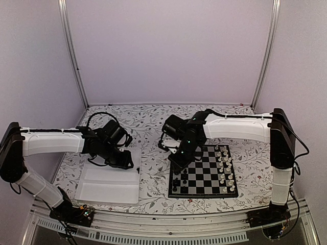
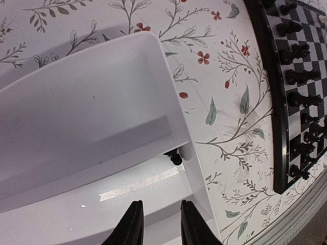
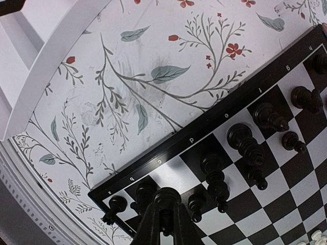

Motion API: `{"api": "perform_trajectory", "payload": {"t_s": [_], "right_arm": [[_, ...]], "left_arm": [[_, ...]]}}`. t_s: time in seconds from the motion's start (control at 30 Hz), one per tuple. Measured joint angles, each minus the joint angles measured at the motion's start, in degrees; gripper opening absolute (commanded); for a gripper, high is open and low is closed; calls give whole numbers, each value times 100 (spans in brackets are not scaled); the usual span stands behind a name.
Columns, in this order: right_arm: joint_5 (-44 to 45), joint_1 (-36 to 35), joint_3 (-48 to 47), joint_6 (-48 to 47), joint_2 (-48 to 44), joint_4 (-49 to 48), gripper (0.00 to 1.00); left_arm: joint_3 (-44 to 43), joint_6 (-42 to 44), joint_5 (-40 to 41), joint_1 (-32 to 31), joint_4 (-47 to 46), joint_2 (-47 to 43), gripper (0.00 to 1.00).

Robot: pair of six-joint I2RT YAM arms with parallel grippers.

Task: Set up the chess pieces on the board
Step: Place the chess piece on the chessboard.

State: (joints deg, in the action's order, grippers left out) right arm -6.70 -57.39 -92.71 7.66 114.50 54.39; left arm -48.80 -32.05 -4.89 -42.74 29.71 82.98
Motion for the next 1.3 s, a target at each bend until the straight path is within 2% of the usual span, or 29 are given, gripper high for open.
{"api": "perform_trajectory", "payload": {"t_s": [0.93,1.2,1.3], "right_arm": [[55,0,114,-127,330,-184,4],[57,0,114,-144,345,-212,21],[61,0,52,-144,348,-140,24]], "left_arm": [[0,-57,42,0,2,-4,29],[2,-55,42,0,2,-4,32],[17,-55,28,0,-7,-4,33]]}}
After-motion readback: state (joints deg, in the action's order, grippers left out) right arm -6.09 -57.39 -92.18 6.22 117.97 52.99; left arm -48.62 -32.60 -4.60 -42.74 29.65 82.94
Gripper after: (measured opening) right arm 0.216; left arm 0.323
